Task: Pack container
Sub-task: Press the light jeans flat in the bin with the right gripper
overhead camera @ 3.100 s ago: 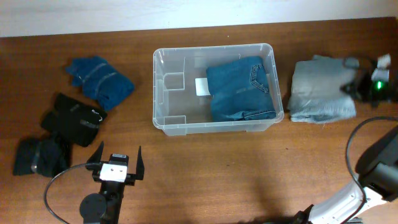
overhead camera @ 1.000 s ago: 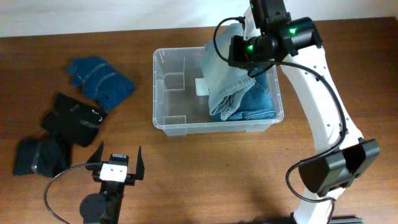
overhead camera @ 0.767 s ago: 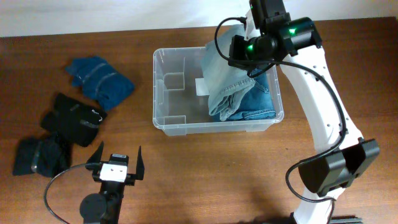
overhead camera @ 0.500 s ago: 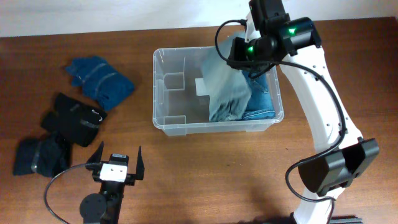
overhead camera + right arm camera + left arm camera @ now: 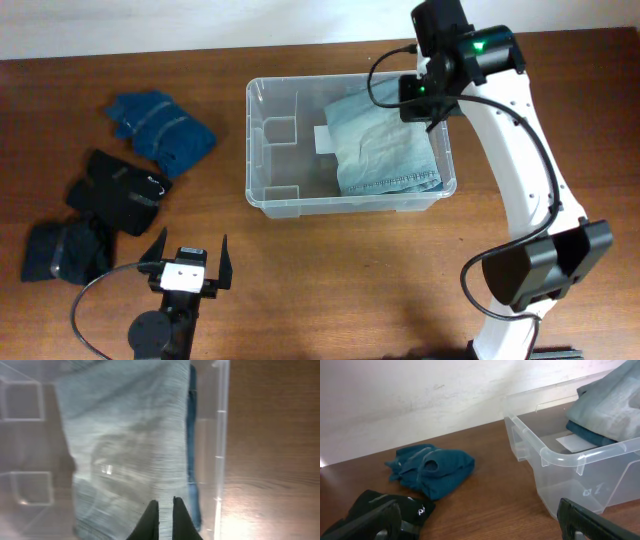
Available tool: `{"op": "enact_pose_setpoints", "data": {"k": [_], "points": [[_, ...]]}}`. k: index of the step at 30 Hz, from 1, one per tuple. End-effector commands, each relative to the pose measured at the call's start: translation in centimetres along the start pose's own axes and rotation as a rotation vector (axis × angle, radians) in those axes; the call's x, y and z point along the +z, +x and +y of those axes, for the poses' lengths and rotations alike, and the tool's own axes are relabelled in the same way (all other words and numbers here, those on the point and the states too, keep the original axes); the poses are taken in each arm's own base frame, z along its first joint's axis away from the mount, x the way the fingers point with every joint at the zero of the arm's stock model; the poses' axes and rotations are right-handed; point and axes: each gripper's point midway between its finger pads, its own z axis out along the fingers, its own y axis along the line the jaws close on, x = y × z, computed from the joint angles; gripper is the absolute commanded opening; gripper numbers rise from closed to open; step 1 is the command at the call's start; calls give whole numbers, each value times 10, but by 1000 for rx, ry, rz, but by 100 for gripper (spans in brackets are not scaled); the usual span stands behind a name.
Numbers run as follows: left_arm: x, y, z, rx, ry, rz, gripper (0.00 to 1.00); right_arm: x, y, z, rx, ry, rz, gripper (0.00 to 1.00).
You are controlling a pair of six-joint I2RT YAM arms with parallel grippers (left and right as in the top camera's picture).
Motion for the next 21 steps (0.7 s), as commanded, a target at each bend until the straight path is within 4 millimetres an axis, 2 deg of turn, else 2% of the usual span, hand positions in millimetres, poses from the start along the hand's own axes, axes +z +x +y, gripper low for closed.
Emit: {"op": "enact_pose_setpoints", "data": {"k": [1, 6, 11, 16, 21], "points": [[0, 1, -3, 8, 20, 5, 99, 23, 6, -10, -35, 68, 58, 4], [0, 1, -3, 7, 20, 5, 99, 80, 36, -13, -46, 90, 166, 4], [0, 1, -3, 7, 20, 5, 99, 125, 66, -21, -29, 106, 228, 4], [0, 1, -3, 7, 20, 5, 99, 159, 90, -34, -10, 117, 255, 4], [0, 1, -3, 8, 20, 5, 99, 179, 104, -46, 15, 122, 263, 4]]}}
